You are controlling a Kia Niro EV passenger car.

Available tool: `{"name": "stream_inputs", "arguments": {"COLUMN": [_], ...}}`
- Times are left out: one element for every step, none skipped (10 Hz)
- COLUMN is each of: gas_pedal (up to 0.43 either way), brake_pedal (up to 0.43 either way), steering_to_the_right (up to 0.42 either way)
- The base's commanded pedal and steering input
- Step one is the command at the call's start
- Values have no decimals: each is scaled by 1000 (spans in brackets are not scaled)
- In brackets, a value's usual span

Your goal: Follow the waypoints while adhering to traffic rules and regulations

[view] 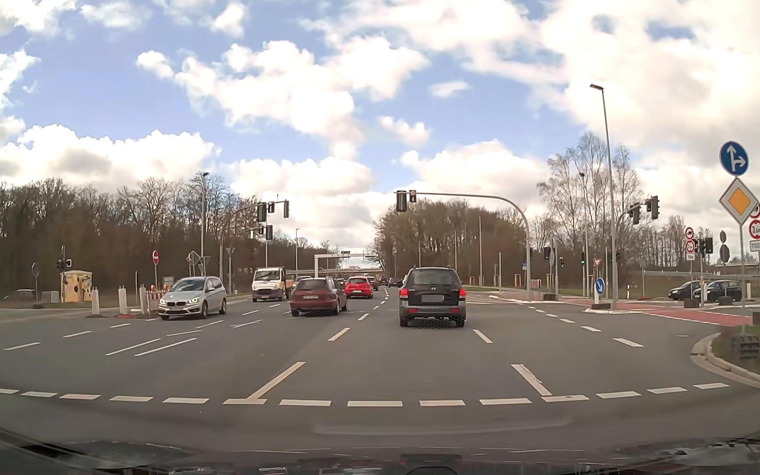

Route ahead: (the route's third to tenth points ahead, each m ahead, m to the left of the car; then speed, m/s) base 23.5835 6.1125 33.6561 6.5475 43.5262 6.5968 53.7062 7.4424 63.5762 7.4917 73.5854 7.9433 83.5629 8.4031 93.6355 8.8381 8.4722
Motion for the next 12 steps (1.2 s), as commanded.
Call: {"name": "stream_inputs", "arguments": {"gas_pedal": [358, 358, 358, 350, 339, 339, 339, 339, 339, 339, 339, 331], "brake_pedal": [0, 0, 0, 0, 0, 0, 0, 0, 0, 0, 0, 0], "steering_to_the_right": [22, 20, 17, 8, 4, 3, 3, 3, 4, 7, 7, 8]}}
